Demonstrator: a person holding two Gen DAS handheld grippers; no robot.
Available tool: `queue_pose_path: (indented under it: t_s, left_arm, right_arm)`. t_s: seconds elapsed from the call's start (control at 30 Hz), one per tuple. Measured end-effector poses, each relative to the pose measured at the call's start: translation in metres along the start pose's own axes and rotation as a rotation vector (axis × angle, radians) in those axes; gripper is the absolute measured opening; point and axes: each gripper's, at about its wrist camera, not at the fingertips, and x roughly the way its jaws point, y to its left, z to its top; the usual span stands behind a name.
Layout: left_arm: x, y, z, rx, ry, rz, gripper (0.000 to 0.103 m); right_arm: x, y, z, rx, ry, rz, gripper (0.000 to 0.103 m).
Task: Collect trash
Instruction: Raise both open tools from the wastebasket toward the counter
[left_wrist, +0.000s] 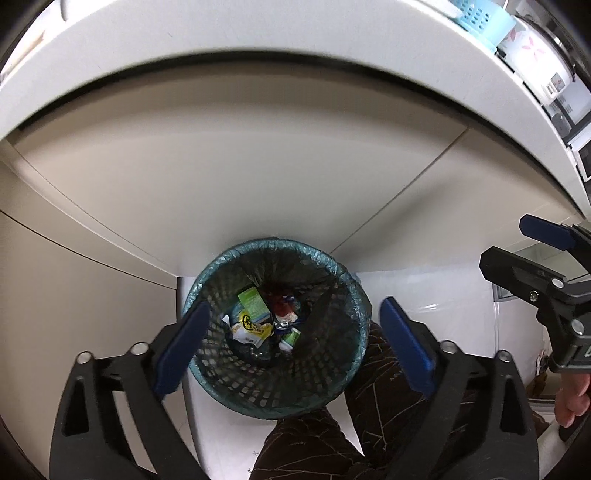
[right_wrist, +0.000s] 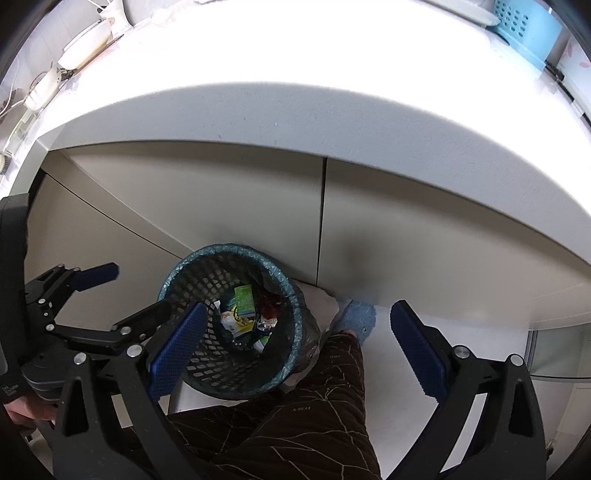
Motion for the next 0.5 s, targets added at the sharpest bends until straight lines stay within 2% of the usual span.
queue_pose_path:
  t_s: [0.27, 0.5]
  left_arm:
    - [-0.045, 0.004, 0.010, -0.007, -0.054, -0.037, 0.097]
    - [-0.088, 0.007, 0.025, -0.035, -0.098, 0.003, 0.097]
  right_arm:
    - [-0.031, 0.003, 0.008, -0.020, -0.039, 0.013, 0.095]
    - [-0.064, 0.001, 0.022, -0.009, -0.068, 0.018, 0.095]
